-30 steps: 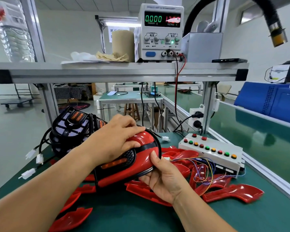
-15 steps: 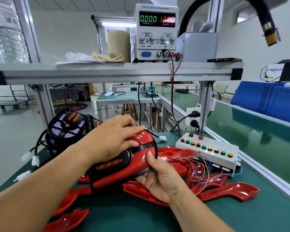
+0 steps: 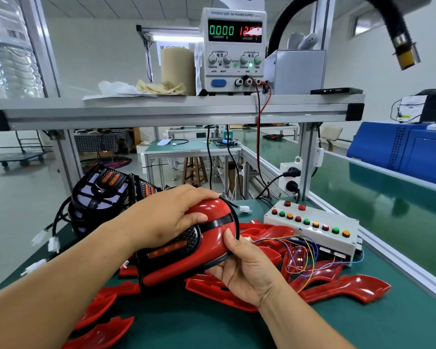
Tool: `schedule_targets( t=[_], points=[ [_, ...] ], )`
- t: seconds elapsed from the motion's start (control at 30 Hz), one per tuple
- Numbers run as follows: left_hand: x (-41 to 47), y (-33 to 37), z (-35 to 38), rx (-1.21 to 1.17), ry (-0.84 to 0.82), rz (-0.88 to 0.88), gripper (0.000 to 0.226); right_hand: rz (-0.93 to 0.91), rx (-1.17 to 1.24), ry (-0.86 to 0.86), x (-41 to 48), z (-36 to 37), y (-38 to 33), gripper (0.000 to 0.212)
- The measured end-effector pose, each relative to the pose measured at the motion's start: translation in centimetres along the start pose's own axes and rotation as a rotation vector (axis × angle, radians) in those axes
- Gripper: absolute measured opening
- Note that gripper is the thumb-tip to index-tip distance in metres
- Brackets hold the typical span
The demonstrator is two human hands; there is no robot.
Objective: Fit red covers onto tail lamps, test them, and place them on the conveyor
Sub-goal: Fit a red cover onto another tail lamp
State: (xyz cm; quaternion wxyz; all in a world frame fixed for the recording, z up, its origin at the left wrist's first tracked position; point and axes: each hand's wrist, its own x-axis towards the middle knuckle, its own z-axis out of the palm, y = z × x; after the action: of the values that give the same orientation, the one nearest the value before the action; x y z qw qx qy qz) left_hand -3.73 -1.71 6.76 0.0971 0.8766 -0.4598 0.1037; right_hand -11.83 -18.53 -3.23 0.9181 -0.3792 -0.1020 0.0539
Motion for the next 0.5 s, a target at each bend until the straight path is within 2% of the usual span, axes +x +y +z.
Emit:
schedule_targets(
  t=[0.27, 0.4, 0.5],
  points=[
    [0.2, -0.4, -1.0, 0.041, -0.067, -0.003, 0.066, -0.016, -0.023, 0.005, 0.0, -0.2, -0.1, 0.051],
    [-0.1, -0.1, -0.6, 0.009, -0.038, -0.009, 0.069, -0.016, -0.051, 0.010, 0.3, -0.1, 0.0, 0.063],
    [-0.1, 0.3, -0.2, 0.055, -0.014, -0.018, 0.069, 0.002, -0.049, 0.021, 0.4, -0.2, 0.3, 0.063]
  ],
)
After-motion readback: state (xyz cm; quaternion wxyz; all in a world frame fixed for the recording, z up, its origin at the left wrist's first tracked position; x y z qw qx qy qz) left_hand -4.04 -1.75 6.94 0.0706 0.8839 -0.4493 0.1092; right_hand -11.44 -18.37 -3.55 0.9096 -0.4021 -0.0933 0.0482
